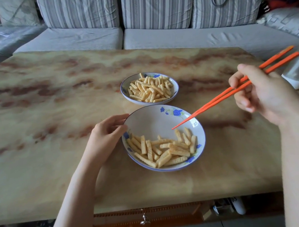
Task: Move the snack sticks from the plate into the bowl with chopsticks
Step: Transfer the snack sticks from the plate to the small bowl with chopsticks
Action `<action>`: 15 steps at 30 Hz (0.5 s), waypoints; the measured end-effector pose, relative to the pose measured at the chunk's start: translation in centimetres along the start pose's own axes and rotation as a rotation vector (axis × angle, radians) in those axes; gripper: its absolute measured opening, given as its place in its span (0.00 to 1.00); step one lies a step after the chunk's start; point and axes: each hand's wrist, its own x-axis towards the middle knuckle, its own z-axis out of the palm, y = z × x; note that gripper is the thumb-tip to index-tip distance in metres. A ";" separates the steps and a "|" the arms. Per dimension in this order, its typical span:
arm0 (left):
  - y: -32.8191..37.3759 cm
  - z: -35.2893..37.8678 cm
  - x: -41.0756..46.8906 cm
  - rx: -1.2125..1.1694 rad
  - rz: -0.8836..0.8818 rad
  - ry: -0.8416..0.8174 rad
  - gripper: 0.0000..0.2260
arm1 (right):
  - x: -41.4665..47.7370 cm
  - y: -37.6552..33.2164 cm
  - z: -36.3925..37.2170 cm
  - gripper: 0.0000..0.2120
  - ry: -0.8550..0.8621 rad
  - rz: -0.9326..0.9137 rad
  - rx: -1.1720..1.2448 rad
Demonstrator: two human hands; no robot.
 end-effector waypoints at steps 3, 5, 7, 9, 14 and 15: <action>0.1 0.0 -0.1 -0.019 -0.016 0.000 0.14 | -0.2 -0.2 0.0 0.20 -0.004 0.011 -0.045; 0.2 0.0 -0.1 -0.025 -0.023 0.001 0.14 | -0.3 -0.3 -0.1 0.20 -0.006 0.016 -0.057; 0.1 0.1 0.0 -0.014 -0.015 0.007 0.14 | -0.4 -0.3 -0.2 0.20 -0.022 0.028 -0.067; 0.0 0.0 0.0 -0.004 -0.017 0.010 0.14 | -0.4 -0.2 -0.1 0.20 -0.047 0.044 -0.081; 0.1 0.1 0.0 -0.003 -0.012 0.001 0.14 | 0.0 0.4 0.6 0.20 -0.067 0.057 -0.092; 0.2 0.1 0.0 -0.005 -0.014 -0.001 0.14 | 0.1 0.5 0.7 0.19 -0.058 0.053 -0.090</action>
